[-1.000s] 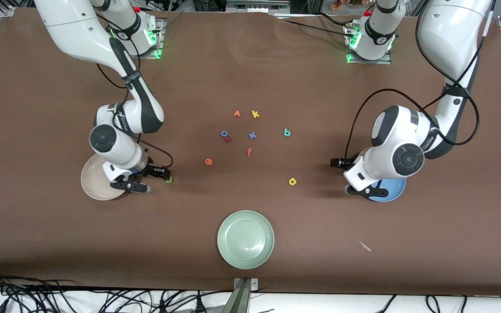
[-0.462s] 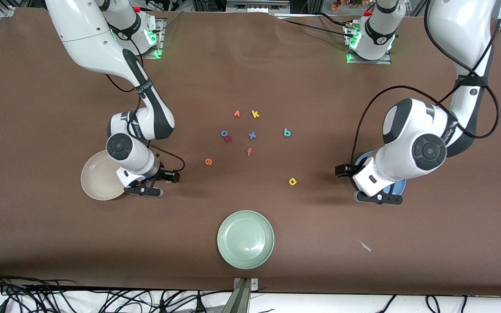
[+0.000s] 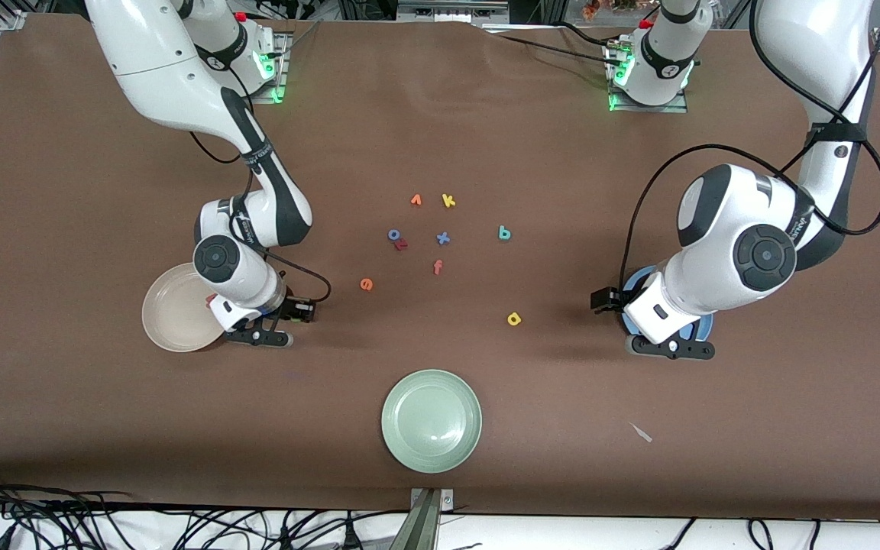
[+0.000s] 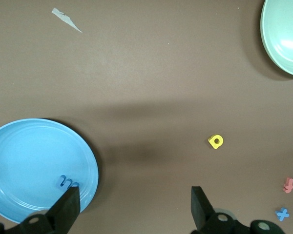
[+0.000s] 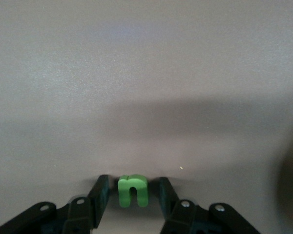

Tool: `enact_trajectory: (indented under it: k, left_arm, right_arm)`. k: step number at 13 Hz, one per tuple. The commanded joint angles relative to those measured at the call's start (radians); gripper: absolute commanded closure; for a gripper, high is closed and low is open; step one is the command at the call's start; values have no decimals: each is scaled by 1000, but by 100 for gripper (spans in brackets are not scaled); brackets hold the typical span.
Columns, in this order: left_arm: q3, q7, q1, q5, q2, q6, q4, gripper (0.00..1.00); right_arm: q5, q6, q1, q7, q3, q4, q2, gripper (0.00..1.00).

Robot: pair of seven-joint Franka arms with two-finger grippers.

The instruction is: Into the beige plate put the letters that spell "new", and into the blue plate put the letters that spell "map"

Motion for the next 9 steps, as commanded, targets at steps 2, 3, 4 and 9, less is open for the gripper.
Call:
enact_trajectory:
  k: [2, 3, 4, 9]
  left_arm:
    - [-1, -60, -49, 30, 47, -7, -9, 0]
    - [-1, -106, -61, 30, 57, -4, -6, 0]
    - [-1, -149, -75, 29, 99, 2, 0, 0]
    - [5, -382, -188, 27, 192, 143, 10, 0]
  right_arm:
    - [0, -1, 1, -27, -6, 22, 21, 59]
    - [-2, -4, 1, -28, -7, 22, 19, 66]
    - [-2, -4, 1, -27, -7, 19, 17, 72]
    - [-3, -93, -33, -109, -21, 13, -56, 83]
